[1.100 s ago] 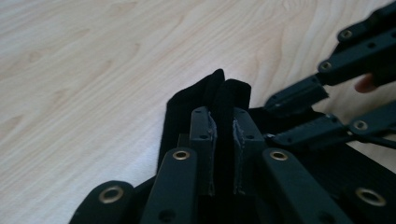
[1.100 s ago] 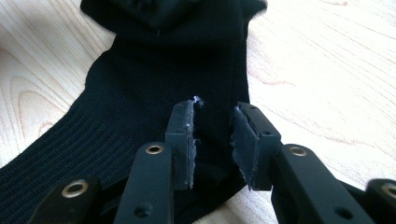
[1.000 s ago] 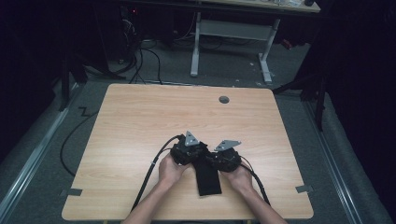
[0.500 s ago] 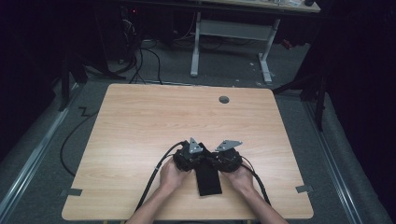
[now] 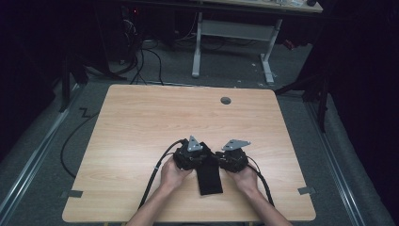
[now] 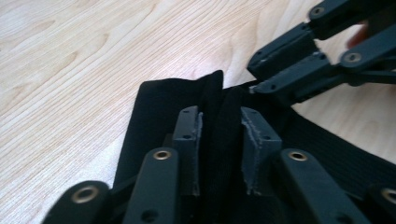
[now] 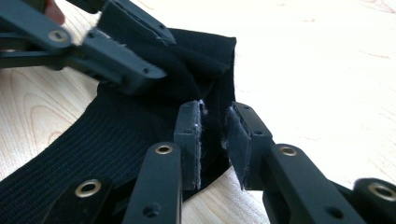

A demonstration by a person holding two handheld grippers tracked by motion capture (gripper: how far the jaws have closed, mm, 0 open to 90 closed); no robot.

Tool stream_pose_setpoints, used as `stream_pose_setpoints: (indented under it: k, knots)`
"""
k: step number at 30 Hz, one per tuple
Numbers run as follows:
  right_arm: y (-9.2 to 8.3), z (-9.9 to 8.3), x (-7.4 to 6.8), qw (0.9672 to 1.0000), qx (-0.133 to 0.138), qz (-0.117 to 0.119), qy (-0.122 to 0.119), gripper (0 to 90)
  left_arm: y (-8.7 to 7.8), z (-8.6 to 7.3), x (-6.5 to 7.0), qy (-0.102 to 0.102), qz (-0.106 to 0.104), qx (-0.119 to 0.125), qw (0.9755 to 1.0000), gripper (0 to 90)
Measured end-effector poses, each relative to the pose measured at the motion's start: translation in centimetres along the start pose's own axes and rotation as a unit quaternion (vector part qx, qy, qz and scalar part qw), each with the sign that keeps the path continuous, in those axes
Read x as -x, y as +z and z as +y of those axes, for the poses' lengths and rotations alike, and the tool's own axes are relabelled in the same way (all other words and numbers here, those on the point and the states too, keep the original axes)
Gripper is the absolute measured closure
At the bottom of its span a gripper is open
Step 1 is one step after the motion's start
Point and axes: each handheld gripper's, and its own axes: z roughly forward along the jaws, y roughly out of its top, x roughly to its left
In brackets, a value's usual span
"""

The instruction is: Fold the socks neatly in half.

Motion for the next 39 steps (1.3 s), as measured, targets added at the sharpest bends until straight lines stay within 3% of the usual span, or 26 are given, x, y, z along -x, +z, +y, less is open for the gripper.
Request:
stream_pose_setpoints:
  k: [6,11,14,18,21,28,33,39]
  knots:
    - [-0.6,0.1,0.2,1.0,0.009,-0.001,0.004,72.9,-1.2,0.2,0.0,-0.012,-0.019,0.022,0.9995,62.3]
    - [-1.3,0.3,0.4,0.9997,0.025,0.001,0.009,75.1,-2.3,0.7,-0.5,-0.028,-0.01,0.046,0.9985,63.9]
    - [-1.4,0.9,0.4,0.9996,0.027,-0.001,0.008,75.3,-2.4,0.9,-1.3,-0.043,0.015,0.045,0.9979,64.3]
    - [-1.0,2.1,0.3,0.9993,0.037,0.0,0.011,75.2,-1.6,0.8,-2.4,-0.07,0.04,0.021,0.9965,63.4]
    - [-0.4,2.9,0.1,0.9995,0.03,0.002,0.011,75.2,-0.7,0.6,-2.7,-0.08,0.044,0.0,0.9958,62.7]
    - [1.6,3.7,-0.4,0.9999,0.004,0.01,0.007,73.6,0.1,-0.3,-2.0,-0.07,0.024,-0.027,0.9969,57.6]
    - [2.0,2.5,-1.0,0.9997,-0.014,0.02,0.0,69.8,0.0,-1.1,-1.7,-0.076,0.019,-0.02,0.9967,52.4]
    - [1.6,1.2,-1.0,0.9994,-0.021,0.027,0.006,65.8,0.5,-1.3,-1.1,-0.057,0.023,-0.03,0.9977,49.9]
